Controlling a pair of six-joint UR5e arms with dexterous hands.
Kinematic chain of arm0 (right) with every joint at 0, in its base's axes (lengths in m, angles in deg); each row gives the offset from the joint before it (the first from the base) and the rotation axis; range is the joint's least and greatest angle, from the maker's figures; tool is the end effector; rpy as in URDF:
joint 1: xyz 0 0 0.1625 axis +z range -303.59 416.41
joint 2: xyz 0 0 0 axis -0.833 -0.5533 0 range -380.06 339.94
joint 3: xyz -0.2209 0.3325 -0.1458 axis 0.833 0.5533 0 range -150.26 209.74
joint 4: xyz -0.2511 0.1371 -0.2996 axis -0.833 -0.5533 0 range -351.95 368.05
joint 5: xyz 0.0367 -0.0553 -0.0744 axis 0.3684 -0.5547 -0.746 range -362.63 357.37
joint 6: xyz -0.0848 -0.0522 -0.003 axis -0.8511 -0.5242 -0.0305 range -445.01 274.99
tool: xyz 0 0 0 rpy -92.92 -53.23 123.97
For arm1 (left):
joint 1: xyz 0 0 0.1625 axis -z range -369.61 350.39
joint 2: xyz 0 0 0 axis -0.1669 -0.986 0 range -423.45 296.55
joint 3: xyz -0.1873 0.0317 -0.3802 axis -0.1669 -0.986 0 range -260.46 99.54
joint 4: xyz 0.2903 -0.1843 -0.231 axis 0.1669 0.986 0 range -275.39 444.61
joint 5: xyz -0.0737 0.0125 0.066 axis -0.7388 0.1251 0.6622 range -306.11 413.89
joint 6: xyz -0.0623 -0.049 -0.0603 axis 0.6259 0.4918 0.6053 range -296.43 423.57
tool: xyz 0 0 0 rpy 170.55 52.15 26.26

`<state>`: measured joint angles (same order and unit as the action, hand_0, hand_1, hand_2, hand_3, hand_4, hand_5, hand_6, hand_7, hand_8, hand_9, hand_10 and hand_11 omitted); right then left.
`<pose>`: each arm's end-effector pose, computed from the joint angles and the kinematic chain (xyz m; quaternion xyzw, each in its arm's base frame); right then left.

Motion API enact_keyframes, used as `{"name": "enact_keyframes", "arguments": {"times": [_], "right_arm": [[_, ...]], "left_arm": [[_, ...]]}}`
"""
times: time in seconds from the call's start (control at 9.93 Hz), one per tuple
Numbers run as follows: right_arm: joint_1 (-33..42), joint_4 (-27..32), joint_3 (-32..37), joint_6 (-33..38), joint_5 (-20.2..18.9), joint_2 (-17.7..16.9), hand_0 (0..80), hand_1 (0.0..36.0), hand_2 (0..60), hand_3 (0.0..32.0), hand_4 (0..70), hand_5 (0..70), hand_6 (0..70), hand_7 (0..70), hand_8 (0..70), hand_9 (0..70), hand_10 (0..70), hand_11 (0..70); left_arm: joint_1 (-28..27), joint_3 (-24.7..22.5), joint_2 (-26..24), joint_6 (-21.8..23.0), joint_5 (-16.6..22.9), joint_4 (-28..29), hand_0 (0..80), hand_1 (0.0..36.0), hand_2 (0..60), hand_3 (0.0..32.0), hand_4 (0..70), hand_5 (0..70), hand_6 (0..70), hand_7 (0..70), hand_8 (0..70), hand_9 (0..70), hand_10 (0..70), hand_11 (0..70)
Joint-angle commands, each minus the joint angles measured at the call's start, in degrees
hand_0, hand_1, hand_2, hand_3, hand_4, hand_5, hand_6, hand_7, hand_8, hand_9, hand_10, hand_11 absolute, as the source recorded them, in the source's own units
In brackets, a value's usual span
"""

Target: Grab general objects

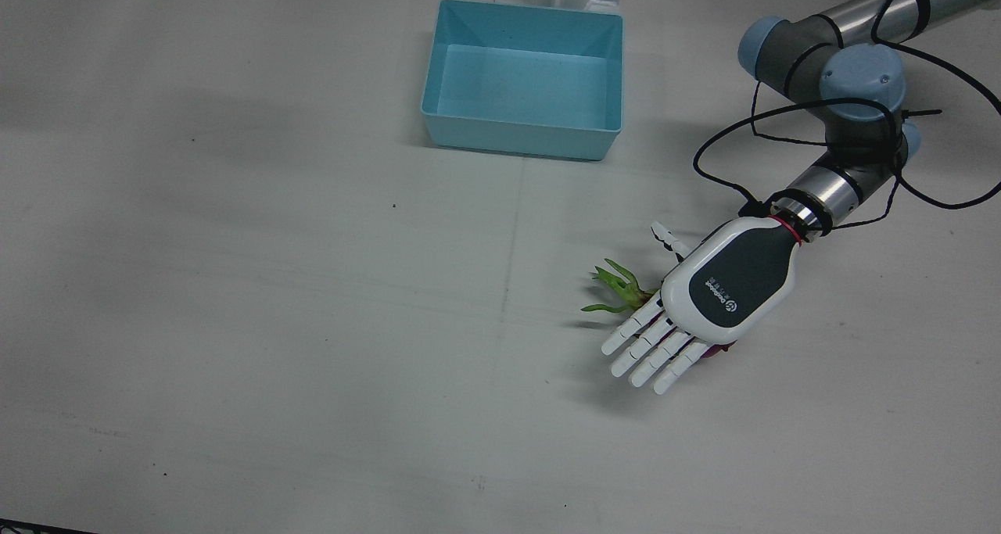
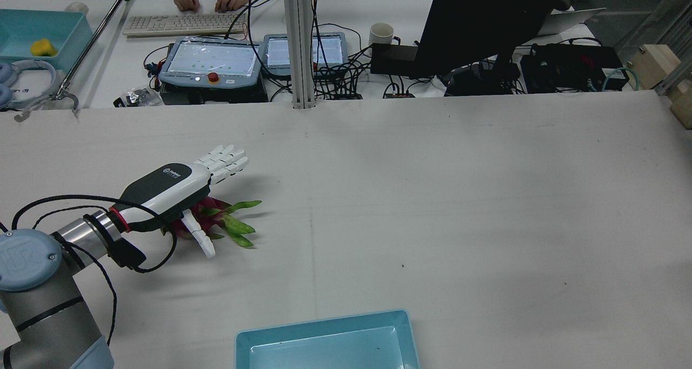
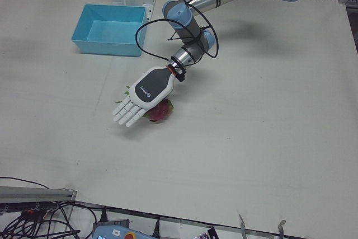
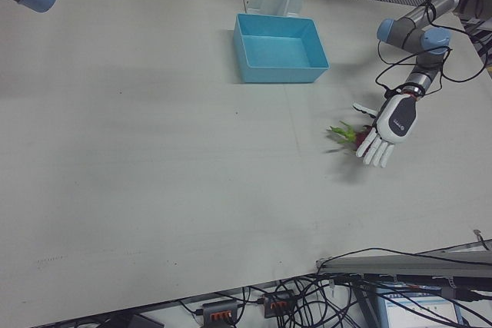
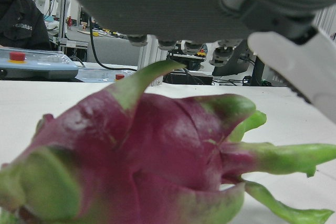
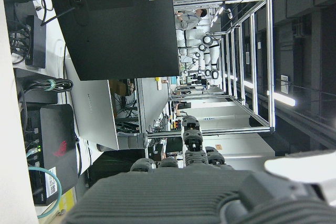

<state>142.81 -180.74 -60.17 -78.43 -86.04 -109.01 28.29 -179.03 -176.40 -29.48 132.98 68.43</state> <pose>0.1141 -0.4926 0.6930 0.0150 0.6574 -0.7512 0.0573 0.3964 -0.5013 0.4192 0.3308 0.7213 -0.2529 0.5534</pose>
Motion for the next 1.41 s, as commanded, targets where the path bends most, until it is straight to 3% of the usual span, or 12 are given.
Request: {"name": "enact_keyframes", "arguments": {"times": [0.0, 0.5, 0.81, 1.31], "right_arm": [[0.0, 0.0, -0.09, -0.08, 0.0, 0.0, 0.0, 0.0, 0.0, 0.0, 0.0, 0.0, 0.0, 0.0, 0.0, 0.0, 0.0, 0.0], [0.0, 0.0, -0.17, -0.08, 0.0, 0.0, 0.0, 0.0, 0.0, 0.0, 0.0, 0.0, 0.0, 0.0, 0.0, 0.0, 0.0, 0.0], [0.0, 0.0, -0.17, -0.08, 0.0, 0.0, 0.0, 0.0, 0.0, 0.0, 0.0, 0.0, 0.0, 0.0, 0.0, 0.0, 0.0, 0.0], [0.08, 0.0, -0.26, -0.08, 0.0, 0.0, 0.0, 0.0, 0.0, 0.0, 0.0, 0.0, 0.0, 0.0, 0.0, 0.0, 0.0, 0.0]], "left_arm": [[0.07, 0.22, -0.26, -4.24, 0.01, -1.3, 50.5, 21.1, 8.2, 19.6, 0.0, 0.0, 0.0, 0.9, 0.0, 0.0, 0.0, 0.0], [0.86, 0.05, -0.61, -7.32, 0.01, -3.33, 50.3, 21.1, 8.6, 25.4, 0.0, 0.0, 0.0, 0.1, 0.0, 0.0, 0.0, 0.0], [1.48, 0.31, -2.19, -10.29, 0.01, -4.73, 50.1, 21.1, 9.5, 25.8, 0.0, 0.0, 0.0, 0.0, 0.0, 0.0, 0.0, 0.0], [3.06, 0.48, -2.28, -13.12, -0.08, -5.0, 53.1, 25.7, 13.0, 26.0, 0.0, 0.0, 0.0, 0.8, 0.0, 0.0, 0.0, 0.0]]}}
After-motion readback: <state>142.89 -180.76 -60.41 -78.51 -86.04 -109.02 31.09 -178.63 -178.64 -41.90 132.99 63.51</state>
